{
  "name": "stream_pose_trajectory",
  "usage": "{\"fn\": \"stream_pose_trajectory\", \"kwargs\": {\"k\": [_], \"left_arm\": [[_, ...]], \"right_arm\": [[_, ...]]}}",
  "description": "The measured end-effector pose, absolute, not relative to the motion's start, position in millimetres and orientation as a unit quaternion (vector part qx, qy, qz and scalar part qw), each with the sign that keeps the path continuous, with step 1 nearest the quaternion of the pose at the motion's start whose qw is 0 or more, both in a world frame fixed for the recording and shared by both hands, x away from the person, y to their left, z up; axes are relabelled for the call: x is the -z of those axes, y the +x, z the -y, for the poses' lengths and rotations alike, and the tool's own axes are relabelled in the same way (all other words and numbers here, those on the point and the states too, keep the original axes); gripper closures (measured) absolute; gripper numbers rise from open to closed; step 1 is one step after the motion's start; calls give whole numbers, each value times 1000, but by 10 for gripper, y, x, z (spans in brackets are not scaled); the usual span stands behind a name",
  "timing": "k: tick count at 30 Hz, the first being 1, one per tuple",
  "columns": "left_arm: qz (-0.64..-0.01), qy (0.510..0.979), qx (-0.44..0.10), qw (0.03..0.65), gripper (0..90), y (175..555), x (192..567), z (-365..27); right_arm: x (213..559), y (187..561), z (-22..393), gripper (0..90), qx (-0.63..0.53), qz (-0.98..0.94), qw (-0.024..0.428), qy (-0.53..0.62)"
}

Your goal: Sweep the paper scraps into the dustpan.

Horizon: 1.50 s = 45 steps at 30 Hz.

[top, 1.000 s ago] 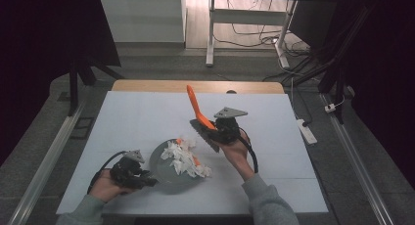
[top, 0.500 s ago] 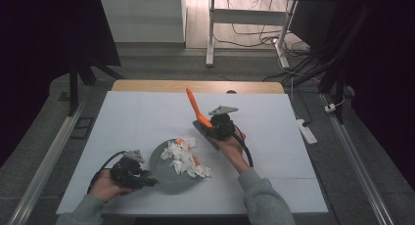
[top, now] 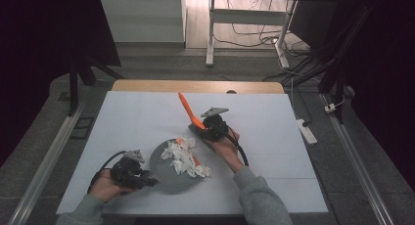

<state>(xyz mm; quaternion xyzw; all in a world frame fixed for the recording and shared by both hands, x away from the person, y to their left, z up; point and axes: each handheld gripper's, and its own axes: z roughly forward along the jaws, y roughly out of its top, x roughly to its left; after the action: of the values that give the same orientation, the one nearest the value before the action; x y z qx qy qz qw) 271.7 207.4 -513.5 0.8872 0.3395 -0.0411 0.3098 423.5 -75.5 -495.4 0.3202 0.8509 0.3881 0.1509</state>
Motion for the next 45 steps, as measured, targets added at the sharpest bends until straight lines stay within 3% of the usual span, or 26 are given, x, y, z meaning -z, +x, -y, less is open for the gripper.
{"fn": "stream_pose_trajectory", "kwargs": {"k": [21,31,45], "left_arm": [[-339,887,41,310,613,2722,5138,-2074],[-340,887,41,310,613,2722,5139,-2076],[-340,887,42,309,613,2724,5145,-2077]], "right_arm": [[4968,3879,565,701,-394,-868,138,269],[4892,3608,459,701,-421,-873,80,232],[4639,3590,918,700,-469,-834,139,255]]}}
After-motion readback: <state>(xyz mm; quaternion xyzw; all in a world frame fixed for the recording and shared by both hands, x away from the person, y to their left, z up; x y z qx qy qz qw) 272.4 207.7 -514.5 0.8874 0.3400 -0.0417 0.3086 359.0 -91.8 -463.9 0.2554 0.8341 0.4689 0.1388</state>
